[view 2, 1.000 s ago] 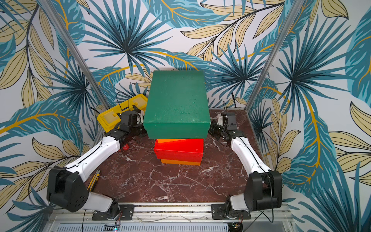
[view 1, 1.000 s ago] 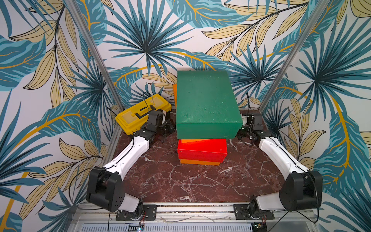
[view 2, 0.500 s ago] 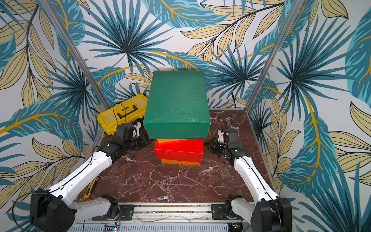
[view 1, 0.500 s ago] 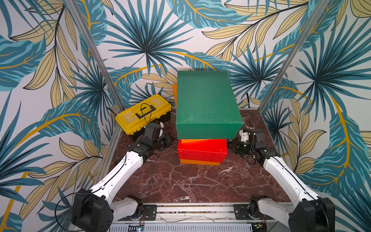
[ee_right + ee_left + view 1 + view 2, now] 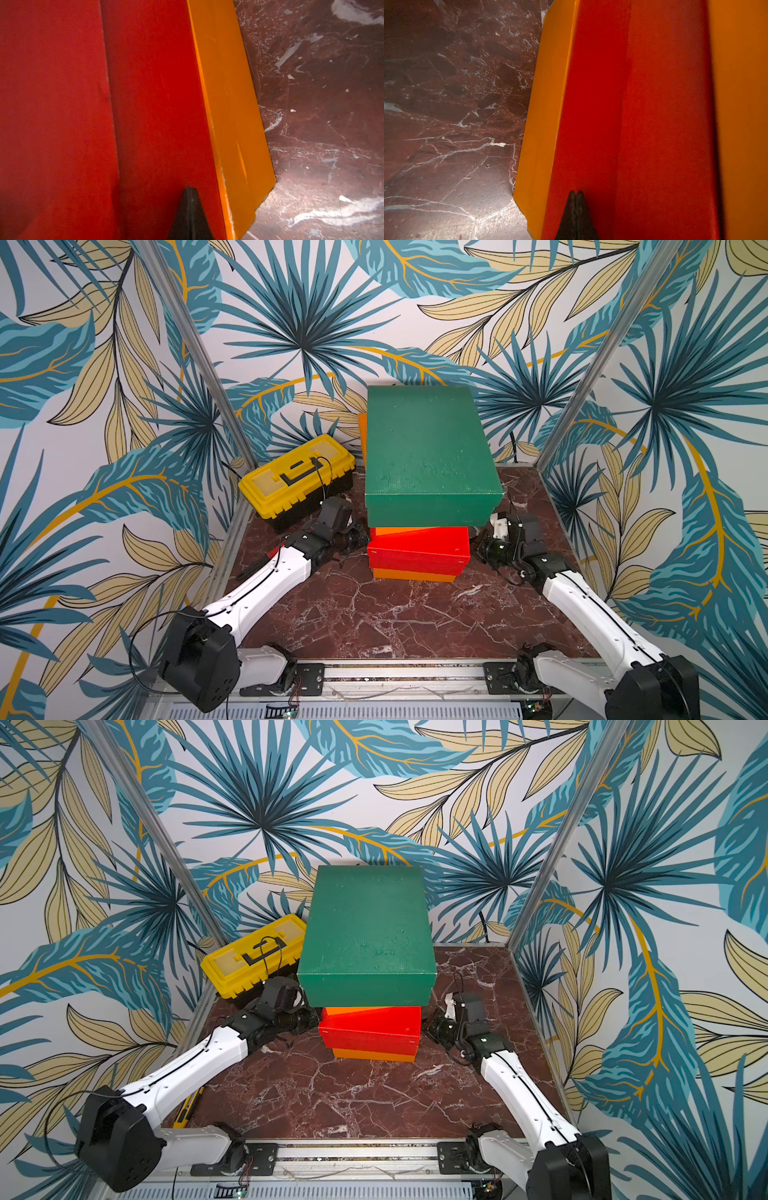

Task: Stack the shoeboxes
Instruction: Adjust the shoebox.

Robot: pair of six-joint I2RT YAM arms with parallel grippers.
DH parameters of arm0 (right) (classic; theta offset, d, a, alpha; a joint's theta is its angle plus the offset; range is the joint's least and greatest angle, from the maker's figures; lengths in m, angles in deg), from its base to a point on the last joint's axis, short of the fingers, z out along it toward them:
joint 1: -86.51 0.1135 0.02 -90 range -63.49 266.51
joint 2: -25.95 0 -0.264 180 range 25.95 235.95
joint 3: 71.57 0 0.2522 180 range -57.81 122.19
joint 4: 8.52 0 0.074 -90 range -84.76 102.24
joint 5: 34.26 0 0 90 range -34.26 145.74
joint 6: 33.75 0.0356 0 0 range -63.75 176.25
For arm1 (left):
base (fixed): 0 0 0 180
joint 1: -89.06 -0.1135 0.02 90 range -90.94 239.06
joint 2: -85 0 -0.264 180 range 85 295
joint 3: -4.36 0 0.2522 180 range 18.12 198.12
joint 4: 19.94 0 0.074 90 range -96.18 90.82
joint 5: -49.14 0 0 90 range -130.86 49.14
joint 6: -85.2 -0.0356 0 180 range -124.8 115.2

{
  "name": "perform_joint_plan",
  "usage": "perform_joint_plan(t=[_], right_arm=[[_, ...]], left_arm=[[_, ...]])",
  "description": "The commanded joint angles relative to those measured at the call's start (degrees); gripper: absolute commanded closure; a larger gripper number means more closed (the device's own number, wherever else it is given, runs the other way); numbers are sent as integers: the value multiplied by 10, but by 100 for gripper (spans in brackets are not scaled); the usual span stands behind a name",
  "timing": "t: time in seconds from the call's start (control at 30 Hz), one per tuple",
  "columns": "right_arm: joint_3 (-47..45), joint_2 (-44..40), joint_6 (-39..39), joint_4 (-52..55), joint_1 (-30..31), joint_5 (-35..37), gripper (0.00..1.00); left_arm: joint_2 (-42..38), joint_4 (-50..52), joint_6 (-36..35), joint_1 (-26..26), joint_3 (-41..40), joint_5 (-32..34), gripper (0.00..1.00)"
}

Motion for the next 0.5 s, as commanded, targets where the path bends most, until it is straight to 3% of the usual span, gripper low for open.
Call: perform_joint_plan(t=[0.0, 0.47], right_arm=[[14, 15, -7, -17, 8, -8, 100], [51, 63, -22, -20, 5, 0, 100]], left_arm=[[18, -31, 1, 24, 35, -28, 98], [47, -34, 1, 37, 64, -29, 98]])
